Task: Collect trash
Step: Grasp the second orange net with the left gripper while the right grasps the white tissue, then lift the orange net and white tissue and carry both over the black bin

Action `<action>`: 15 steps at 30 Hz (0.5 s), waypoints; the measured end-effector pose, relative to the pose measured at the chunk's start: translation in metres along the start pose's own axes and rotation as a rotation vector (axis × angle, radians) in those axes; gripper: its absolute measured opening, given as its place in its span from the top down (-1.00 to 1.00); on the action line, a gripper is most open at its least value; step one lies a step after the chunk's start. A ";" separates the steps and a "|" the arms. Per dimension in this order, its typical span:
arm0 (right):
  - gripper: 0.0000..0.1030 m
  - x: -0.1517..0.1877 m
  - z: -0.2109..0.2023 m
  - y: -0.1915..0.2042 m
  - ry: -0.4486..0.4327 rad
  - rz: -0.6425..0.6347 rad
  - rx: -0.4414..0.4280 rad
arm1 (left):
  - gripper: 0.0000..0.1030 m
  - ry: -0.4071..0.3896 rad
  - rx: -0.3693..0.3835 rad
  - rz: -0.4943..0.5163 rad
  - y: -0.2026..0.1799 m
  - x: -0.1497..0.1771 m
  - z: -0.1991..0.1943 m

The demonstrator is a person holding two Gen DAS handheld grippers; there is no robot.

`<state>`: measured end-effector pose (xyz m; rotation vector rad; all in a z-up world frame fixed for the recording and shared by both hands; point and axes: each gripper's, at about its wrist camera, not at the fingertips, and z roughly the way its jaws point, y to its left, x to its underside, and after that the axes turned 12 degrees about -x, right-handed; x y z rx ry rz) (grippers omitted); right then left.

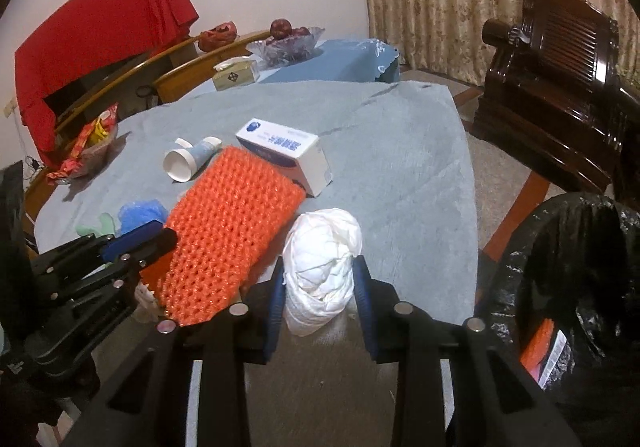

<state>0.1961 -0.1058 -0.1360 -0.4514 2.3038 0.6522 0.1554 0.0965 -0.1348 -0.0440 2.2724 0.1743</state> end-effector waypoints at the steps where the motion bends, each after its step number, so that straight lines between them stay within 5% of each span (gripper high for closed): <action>1: 0.37 0.000 -0.003 0.000 -0.006 -0.001 -0.002 | 0.75 -0.004 0.005 -0.002 -0.001 -0.001 -0.003; 15: 0.37 -0.019 -0.055 0.005 -0.120 -0.006 -0.001 | 0.79 -0.121 0.052 -0.046 -0.021 -0.029 -0.059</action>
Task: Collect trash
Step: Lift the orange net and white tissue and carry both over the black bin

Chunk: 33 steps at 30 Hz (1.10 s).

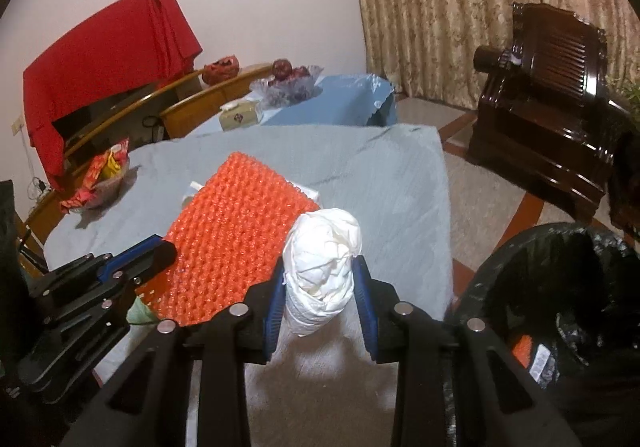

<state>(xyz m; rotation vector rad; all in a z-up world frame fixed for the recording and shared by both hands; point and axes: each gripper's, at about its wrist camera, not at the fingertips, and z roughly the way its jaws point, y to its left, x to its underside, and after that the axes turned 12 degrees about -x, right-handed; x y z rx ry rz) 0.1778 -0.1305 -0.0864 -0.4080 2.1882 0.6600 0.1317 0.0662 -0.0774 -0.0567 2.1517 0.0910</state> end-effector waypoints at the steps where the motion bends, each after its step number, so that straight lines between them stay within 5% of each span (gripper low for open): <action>1: 0.37 -0.001 -0.003 0.000 -0.007 0.001 0.002 | 0.79 -0.005 0.002 0.000 -0.002 -0.002 -0.003; 16: 0.37 -0.004 -0.068 -0.016 -0.091 0.016 0.069 | 0.79 -0.044 0.074 0.030 -0.049 -0.020 -0.025; 33: 0.37 0.028 -0.146 -0.088 -0.129 0.126 0.264 | 0.79 -0.043 0.229 0.151 -0.137 -0.016 -0.026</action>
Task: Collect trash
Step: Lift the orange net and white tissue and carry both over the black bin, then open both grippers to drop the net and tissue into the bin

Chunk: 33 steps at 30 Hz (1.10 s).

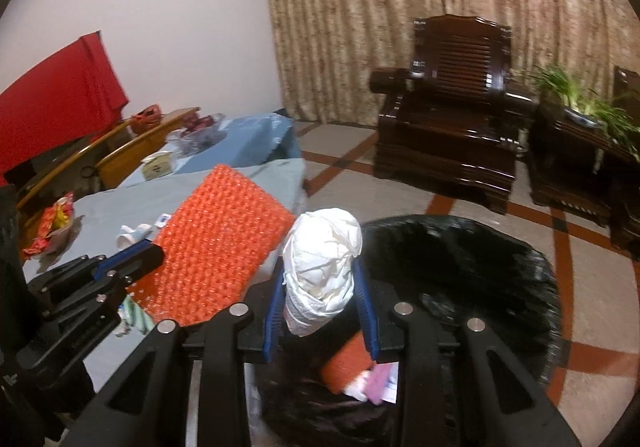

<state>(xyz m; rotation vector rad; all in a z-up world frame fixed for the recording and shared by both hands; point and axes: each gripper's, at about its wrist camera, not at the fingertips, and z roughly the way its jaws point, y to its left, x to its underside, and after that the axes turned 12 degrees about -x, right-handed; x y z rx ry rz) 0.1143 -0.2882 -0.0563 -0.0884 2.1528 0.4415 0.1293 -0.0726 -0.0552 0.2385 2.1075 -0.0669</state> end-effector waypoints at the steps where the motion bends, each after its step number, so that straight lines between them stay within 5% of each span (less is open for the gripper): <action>1: 0.37 0.002 -0.003 -0.006 0.000 0.007 0.014 | 0.79 0.002 0.008 0.006 -0.004 0.000 0.001; 25: 0.32 0.023 -0.035 -0.075 0.005 0.094 0.163 | 0.77 0.062 0.193 0.089 -0.096 0.005 0.052; 28: 0.21 0.024 -0.035 -0.079 0.008 0.097 0.182 | 0.58 0.077 0.213 0.084 -0.097 0.005 0.056; 30: -0.05 0.026 -0.037 -0.080 0.005 0.095 0.195 | 0.27 0.081 0.222 0.073 -0.093 0.006 0.057; 33: -0.24 0.026 -0.038 -0.080 -0.002 0.095 0.200 | 0.11 0.074 0.209 0.068 -0.091 0.008 0.054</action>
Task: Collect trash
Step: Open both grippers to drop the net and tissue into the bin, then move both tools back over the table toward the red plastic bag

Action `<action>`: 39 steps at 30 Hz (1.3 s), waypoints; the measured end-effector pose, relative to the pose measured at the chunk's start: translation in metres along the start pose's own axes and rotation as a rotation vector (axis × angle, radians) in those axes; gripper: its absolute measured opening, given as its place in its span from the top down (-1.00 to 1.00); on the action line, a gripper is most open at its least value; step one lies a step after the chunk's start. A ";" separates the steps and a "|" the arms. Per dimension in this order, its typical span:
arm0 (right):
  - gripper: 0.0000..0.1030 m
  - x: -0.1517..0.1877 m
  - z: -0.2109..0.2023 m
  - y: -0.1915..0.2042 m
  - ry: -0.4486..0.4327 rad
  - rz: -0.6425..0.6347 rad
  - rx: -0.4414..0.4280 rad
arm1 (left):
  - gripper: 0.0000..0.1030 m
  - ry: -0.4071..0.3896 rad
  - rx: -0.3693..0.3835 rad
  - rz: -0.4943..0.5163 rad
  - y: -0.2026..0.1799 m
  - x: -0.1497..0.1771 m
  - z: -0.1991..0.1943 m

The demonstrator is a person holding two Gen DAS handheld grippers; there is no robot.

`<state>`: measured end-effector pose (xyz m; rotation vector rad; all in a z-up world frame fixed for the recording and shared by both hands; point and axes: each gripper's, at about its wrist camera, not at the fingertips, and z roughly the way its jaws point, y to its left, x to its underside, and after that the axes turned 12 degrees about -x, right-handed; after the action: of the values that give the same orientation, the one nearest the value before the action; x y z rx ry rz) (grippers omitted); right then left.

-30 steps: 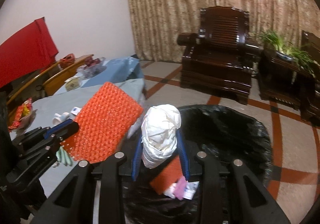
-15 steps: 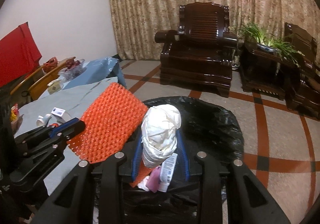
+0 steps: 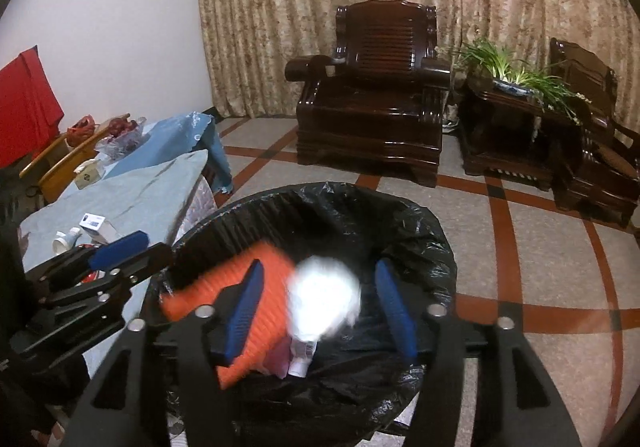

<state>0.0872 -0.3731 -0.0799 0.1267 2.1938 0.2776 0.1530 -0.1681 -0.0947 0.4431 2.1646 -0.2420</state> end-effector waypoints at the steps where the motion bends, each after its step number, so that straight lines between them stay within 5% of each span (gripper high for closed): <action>1: -0.33 0.000 0.000 0.002 -0.003 -0.001 0.002 | 0.05 -0.002 -0.006 -0.002 0.003 0.001 -0.002; 4: -0.86 0.000 -0.003 0.006 -0.026 -0.001 0.005 | -0.43 -0.023 -0.036 -0.018 0.012 0.001 -0.010; 8: -0.88 -0.003 -0.002 0.014 -0.032 -0.001 -0.012 | -0.73 -0.052 -0.098 -0.044 0.030 0.002 -0.024; 39: -0.88 -0.003 0.067 0.183 0.034 -0.208 -0.284 | -0.77 -0.058 -0.530 -0.243 0.222 0.061 -0.127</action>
<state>0.1410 -0.1862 -0.0715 -0.2632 2.1557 0.4713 0.1151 0.0910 -0.0719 -0.1270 2.1179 0.1854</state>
